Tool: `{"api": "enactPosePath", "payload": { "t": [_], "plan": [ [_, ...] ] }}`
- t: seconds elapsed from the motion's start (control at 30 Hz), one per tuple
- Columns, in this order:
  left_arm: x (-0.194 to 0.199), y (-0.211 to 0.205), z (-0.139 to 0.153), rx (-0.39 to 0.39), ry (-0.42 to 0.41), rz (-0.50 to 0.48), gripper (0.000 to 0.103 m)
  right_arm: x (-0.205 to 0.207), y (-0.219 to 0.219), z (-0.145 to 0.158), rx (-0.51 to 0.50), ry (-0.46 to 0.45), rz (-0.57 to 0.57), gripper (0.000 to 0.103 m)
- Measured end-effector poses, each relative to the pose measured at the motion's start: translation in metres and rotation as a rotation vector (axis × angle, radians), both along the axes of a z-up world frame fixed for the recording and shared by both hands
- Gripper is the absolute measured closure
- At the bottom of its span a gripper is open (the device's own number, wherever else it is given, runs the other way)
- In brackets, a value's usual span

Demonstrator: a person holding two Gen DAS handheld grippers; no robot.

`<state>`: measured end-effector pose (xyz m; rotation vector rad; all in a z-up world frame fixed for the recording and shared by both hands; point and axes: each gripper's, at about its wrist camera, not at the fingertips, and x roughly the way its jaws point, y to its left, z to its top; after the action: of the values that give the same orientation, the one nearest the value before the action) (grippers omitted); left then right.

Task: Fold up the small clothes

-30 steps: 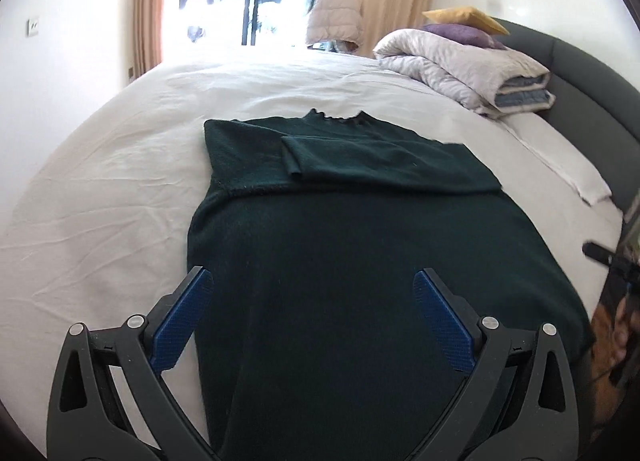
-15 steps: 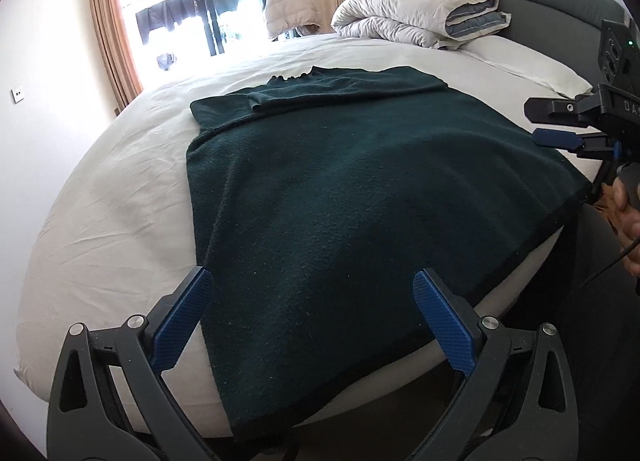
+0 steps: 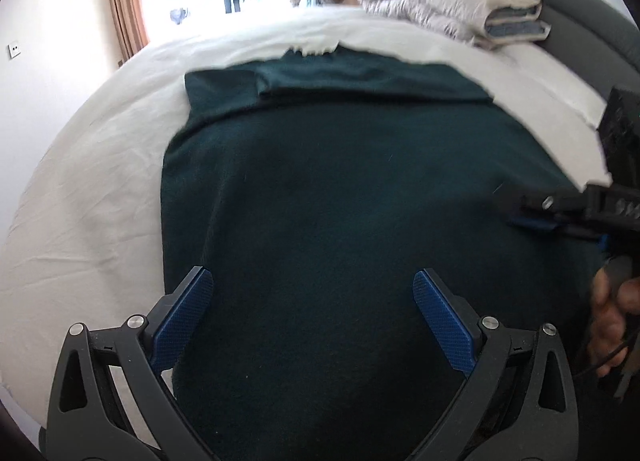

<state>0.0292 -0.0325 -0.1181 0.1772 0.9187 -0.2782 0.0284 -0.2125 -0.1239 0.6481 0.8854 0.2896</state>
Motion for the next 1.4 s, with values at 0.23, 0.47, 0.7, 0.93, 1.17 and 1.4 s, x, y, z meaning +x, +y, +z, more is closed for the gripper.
{"api": "enactPosePath", "payload": {
  "t": [0.23, 0.47, 0.7, 0.93, 1.17, 1.4],
  "plan": [
    [-0.005, 0.015, -0.013, -0.054, 0.033, 0.028, 0.0, -0.036, -0.084, 0.0, -0.026, -0.012, -0.174, 0.062],
    [-0.003, 0.017, -0.015, -0.058, 0.031, 0.033, 0.0, -0.085, -0.145, 0.013, -0.121, 0.016, -0.404, 0.049],
    [-0.002, 0.02, -0.018, -0.058, 0.026, 0.036, 0.0, -0.107, -0.122, 0.05, -0.249, -0.106, -0.367, 0.04],
    [-0.004, 0.021, -0.018, -0.059, 0.02, 0.033, 0.0, -0.081, -0.066, 0.049, -0.353, -0.115, -0.197, 0.033],
    [-0.005, 0.022, -0.019, -0.063, 0.017, 0.028, 0.0, -0.077, -0.067, 0.015, -0.295, 0.015, -0.22, 0.033],
    [-0.008, 0.025, -0.018, -0.079, 0.023, 0.032, 0.0, -0.063, -0.096, 0.049, -0.112, -0.109, -0.265, 0.031]
  ]
}}
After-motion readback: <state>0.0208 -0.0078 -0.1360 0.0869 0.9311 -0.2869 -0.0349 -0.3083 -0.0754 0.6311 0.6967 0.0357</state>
